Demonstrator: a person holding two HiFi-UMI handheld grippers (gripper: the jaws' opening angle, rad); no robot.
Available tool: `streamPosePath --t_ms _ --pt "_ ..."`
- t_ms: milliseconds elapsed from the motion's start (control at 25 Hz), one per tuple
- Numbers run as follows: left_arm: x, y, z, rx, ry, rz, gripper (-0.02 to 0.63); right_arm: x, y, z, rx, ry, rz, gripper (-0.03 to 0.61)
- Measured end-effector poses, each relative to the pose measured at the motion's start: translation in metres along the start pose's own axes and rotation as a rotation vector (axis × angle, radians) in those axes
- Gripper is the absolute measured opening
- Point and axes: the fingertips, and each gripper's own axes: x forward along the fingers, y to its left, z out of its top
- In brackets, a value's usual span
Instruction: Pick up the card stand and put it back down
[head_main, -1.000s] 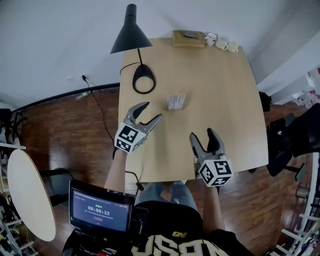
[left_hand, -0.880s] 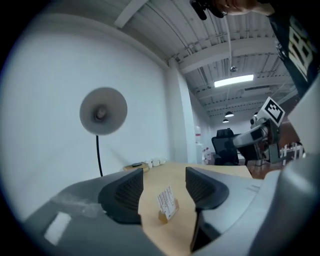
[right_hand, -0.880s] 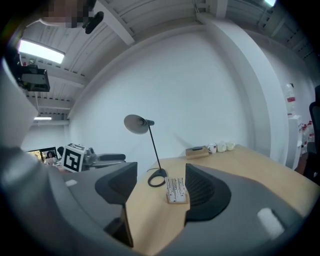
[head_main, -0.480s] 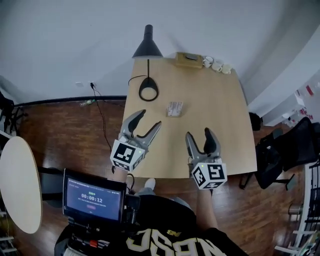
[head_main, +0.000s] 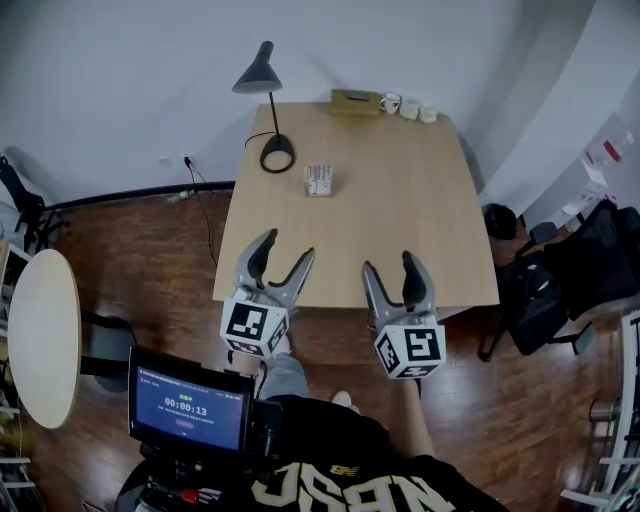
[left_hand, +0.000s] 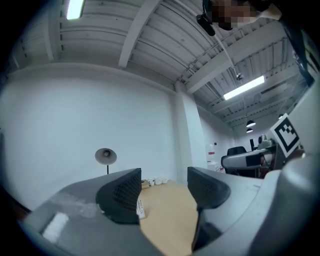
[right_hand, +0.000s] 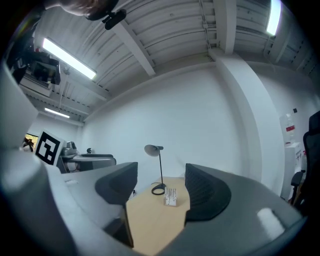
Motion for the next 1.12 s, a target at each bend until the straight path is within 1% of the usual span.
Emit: streamPosePath --t_ms 80,200,280,440,600,720,840,960,1120 --pt "-0.010 -0.015 0.004 0.017 0.011 0.010 0.307 -0.010 -0.005 -0.002 -0.009 0.011 -0.006 0.291" --pt "-0.040 -0.044 0.019 0.051 0.010 0.035 0.305 -0.044 -0.004 0.005 -0.036 0.020 -0.024 0.291" --pt "-0.053 -0.051 0.024 0.062 0.006 0.039 0.305 -0.058 -0.002 0.010 -0.051 0.012 -0.039 0.291" --pt "-0.065 -0.044 0.031 0.059 -0.014 0.036 0.296 -0.056 0.004 0.019 -0.061 -0.007 -0.057 0.291" --pt "-0.082 -0.035 0.034 0.071 -0.025 0.030 0.288 -0.052 0.026 0.027 -0.078 -0.019 -0.057 0.291" --pt "-0.099 -0.021 0.037 0.060 -0.025 0.037 0.288 -0.047 0.055 0.025 -0.082 -0.008 -0.025 0.291" --pt "-0.114 -0.007 0.031 0.035 -0.018 0.053 0.281 -0.044 0.081 0.017 -0.091 0.007 0.006 0.291" --pt "-0.123 0.001 0.025 0.023 -0.006 0.059 0.281 -0.046 0.097 0.012 -0.091 0.020 0.018 0.291" --pt "-0.132 0.010 0.028 0.017 -0.007 0.059 0.275 -0.046 0.108 0.014 -0.092 0.012 0.016 0.291"
